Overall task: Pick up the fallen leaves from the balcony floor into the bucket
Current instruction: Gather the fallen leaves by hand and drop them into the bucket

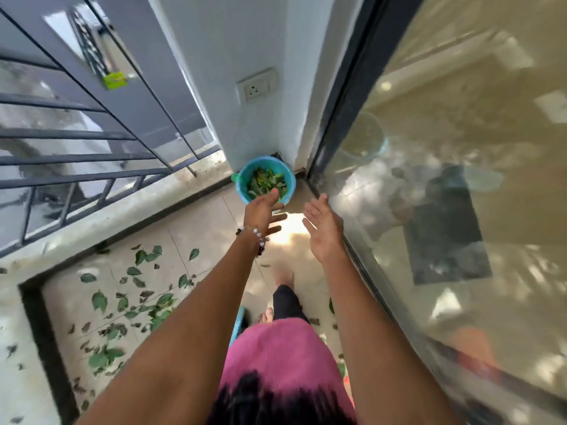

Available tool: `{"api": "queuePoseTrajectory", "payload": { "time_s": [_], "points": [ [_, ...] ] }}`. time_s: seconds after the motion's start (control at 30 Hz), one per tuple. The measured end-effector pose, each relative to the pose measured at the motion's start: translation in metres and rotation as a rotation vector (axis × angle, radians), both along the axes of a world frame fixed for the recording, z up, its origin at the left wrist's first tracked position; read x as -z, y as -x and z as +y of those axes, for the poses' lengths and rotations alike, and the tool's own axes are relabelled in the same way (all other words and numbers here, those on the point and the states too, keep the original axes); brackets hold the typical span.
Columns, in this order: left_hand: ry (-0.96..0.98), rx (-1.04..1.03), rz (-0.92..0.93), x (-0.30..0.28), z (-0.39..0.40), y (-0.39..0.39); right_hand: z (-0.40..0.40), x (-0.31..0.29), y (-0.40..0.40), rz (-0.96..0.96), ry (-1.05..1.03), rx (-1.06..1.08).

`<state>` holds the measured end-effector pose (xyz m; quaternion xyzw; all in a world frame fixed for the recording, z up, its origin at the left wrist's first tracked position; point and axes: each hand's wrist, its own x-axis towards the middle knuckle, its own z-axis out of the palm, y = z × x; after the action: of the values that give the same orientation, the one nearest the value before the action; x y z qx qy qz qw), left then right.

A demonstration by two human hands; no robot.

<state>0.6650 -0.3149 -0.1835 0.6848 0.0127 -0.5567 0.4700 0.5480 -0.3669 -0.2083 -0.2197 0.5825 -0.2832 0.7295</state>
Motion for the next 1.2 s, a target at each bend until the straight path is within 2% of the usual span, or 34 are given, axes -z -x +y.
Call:
{"api": "queuePoseTrajectory", "payload": {
  "time_s": [0.1, 0.2, 0.43, 0.6, 0.93, 1.07, 1.2],
  "points": [
    [0.012, 0.105, -0.127, -0.029, 0.030, 0.041, 0.038, -0.028, 0.048, 0.041, 0.015, 0.027],
    [-0.002, 0.209, -0.176, -0.040, 0.061, 0.084, 0.077, -0.043, 0.103, 0.079, 0.028, 0.049],
    [-0.009, 0.525, -0.362, -0.031, 0.121, 0.184, 0.160, -0.043, 0.244, 0.124, -0.053, 0.264],
    [-0.012, 0.714, -0.467, -0.012, 0.167, 0.273, 0.227, -0.031, 0.351, 0.177, -0.077, 0.300],
    [-0.021, 0.810, -0.463, 0.011, 0.289, 0.458, 0.354, -0.025, 0.559, 0.235, -0.044, 0.205],
    [0.013, 0.839, -0.470, 0.005, 0.326, 0.492, 0.388, -0.020, 0.594, 0.267, -0.076, 0.177],
    [-0.011, 0.806, -0.442, 0.010, 0.349, 0.490, 0.400, -0.015, 0.598, 0.284, -0.077, 0.113]
  ]
}}
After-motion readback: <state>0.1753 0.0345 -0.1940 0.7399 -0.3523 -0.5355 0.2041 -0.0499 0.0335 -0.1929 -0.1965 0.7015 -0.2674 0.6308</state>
